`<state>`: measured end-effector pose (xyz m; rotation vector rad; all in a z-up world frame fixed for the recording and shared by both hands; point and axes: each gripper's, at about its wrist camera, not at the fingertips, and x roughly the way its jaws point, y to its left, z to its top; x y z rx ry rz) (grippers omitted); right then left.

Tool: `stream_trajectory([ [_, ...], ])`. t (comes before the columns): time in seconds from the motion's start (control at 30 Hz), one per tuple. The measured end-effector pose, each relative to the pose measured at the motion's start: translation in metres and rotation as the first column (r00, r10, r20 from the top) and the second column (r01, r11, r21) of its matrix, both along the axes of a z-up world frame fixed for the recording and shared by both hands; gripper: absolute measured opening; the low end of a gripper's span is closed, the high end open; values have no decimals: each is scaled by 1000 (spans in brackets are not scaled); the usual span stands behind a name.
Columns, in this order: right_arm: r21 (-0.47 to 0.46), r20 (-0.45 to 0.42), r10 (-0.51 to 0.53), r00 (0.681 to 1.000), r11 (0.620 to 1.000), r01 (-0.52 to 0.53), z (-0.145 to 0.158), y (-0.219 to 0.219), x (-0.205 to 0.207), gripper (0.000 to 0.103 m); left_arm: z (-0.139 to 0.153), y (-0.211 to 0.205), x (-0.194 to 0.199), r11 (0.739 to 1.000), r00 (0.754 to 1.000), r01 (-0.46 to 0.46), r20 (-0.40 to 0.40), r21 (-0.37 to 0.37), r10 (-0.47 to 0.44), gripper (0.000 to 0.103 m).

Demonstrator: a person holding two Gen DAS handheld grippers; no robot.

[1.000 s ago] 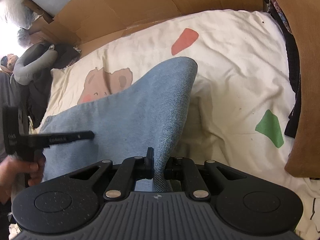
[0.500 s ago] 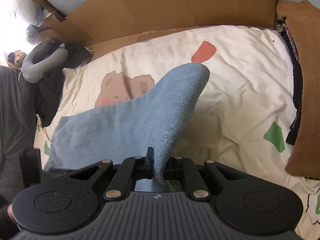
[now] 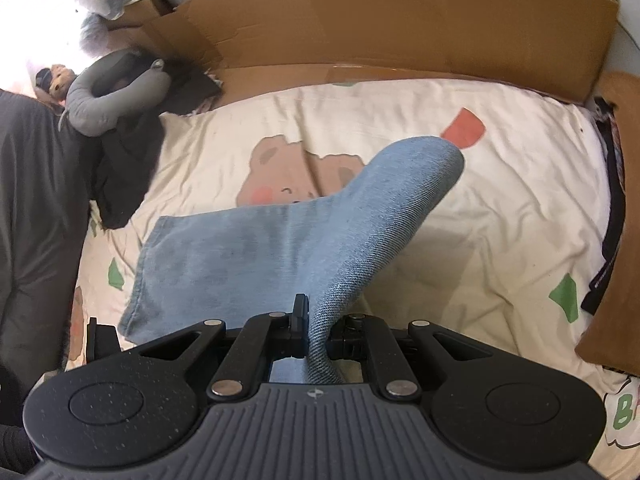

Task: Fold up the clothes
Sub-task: 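Open the left tool and close it on the folded jeans hem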

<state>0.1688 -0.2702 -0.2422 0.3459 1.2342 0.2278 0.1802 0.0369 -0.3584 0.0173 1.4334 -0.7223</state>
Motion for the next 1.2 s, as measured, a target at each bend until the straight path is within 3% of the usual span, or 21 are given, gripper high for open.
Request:
stream_trajectory([
  [0.23,-63,-23,47,999,997,-48,18,35,14,6,27,41,21,992,993,-118,20,-45,119,9],
  [0.3,-80,-31,55,998,995,-57,22,45,18,6,32,55,28,986,987,-159,24,-49,160,13],
  [0.43,-113,-48,70,996,991,-75,30,64,26,6,44,80,41,970,970,-235,45,-56,237,34],
  [0.57,-148,-60,87,994,984,-95,37,83,31,6,54,104,55,948,945,-312,87,-60,316,43],
  [0.93,-242,-94,170,981,952,-189,49,134,43,6,64,166,44,884,883,-449,88,-129,461,46],
  [1.2,-263,-101,220,970,935,-239,48,180,57,7,44,187,36,844,846,-513,70,-156,528,48],
])
